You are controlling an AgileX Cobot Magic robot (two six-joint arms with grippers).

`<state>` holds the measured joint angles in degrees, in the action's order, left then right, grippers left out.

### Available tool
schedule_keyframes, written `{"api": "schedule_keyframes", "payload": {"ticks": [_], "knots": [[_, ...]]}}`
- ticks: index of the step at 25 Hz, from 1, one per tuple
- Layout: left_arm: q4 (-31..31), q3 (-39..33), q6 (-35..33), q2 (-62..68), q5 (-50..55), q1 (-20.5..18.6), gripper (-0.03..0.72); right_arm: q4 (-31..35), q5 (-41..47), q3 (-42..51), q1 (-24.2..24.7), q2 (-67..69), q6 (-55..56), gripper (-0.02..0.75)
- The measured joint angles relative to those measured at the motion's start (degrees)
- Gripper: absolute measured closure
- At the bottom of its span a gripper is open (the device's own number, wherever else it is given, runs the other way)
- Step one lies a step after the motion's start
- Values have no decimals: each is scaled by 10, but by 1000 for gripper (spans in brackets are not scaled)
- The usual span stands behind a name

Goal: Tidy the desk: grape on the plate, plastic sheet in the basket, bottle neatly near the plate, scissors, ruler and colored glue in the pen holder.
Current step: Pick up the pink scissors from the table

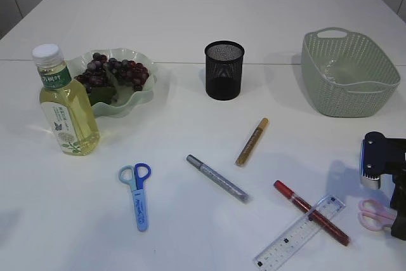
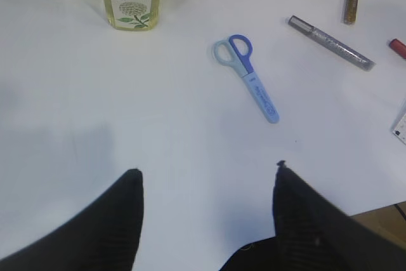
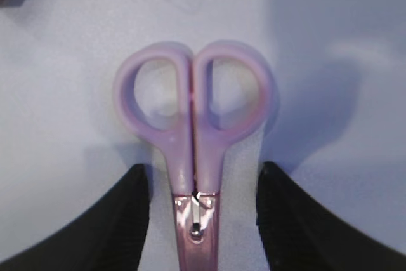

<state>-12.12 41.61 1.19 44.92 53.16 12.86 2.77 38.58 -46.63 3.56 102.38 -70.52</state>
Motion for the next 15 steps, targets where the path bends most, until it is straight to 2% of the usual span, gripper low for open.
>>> {"api": "schedule_keyframes", "payload": {"ticks": [15], "knots": [[0,0,0,0,0,0,219,-4,3,0,0,0,0,301]]}}
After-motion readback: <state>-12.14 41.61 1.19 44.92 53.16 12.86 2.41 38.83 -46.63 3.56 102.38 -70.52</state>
